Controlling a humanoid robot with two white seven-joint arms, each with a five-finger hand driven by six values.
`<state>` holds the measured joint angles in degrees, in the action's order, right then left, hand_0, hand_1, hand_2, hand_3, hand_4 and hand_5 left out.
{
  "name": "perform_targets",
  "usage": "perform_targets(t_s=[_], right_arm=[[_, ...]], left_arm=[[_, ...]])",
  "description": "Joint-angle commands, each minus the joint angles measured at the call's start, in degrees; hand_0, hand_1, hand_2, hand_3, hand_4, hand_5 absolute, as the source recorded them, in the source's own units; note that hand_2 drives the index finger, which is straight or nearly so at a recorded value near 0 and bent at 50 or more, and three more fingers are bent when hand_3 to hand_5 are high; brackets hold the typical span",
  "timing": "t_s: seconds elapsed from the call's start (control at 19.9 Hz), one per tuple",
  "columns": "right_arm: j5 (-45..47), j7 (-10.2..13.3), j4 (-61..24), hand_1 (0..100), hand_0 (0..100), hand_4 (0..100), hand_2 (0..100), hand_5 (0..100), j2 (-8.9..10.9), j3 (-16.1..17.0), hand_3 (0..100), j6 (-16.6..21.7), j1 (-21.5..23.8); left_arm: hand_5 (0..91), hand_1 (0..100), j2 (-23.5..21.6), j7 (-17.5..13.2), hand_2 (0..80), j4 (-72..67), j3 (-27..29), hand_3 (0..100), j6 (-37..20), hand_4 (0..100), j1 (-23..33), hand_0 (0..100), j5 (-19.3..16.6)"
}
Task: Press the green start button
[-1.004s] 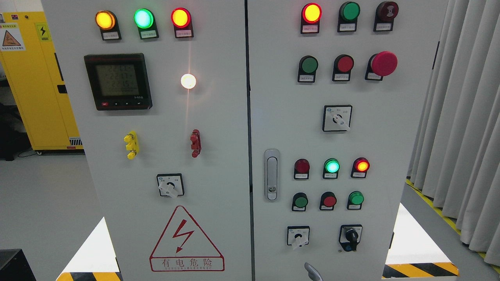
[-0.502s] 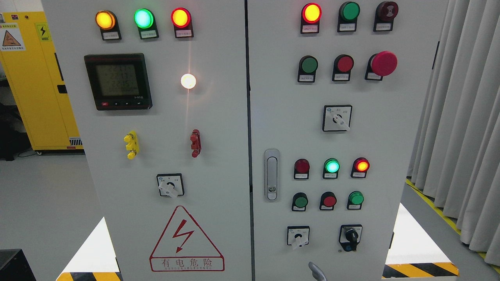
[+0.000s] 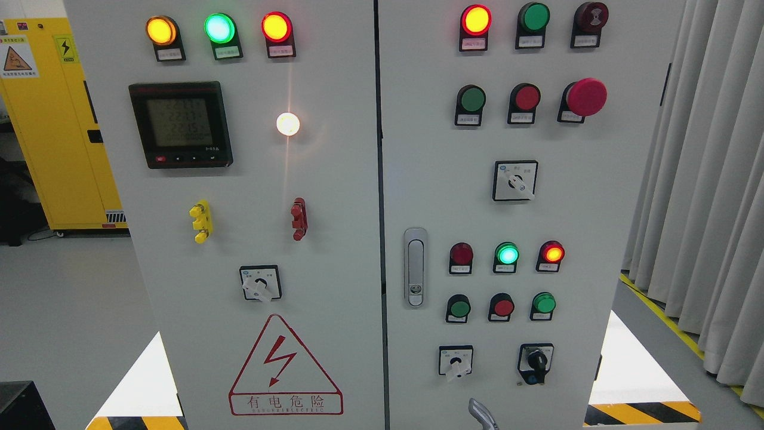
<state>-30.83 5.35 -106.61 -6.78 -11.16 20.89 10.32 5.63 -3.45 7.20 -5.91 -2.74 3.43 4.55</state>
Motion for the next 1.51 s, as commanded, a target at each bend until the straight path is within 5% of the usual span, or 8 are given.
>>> perform_targets(t_s=[0.0, 0.4, 0.7, 1.46], right_arm=[[-15.0, 1.2, -0.4, 70, 42, 53, 0, 55, -0.25, 5.5, 40, 2.3, 0.2], [-31.6, 3.3, -0.2, 74, 45, 62, 0, 65, -0.34, 11.6, 56, 4.3, -1.3], [-39.5, 3.3, -0.2, 86, 64, 72, 0, 82, -0.34, 14.4, 68, 3.4, -3.9], [-46.2, 2.4, 0.1, 93, 80, 79, 0, 93, 0.19, 14.7, 77, -1.5, -11.8]], left_arm=[[0.0, 56, 0.0, 0.0, 0.0, 0.0, -0.1, 0, 0.0, 0, 0.0, 12, 0.0], [0.0, 56, 0.0, 0.0, 0.0, 0.0, 0.0, 0, 0.0, 0, 0.0, 12, 0.0], [0.0, 56, 0.1, 0.0, 0.0, 0.0, 0.0, 0, 0.0, 0, 0.0, 12, 0.0], [0.0, 56, 0.0, 0.0, 0.0, 0.0, 0.0, 0, 0.0, 0, 0.0, 12, 0.0]])
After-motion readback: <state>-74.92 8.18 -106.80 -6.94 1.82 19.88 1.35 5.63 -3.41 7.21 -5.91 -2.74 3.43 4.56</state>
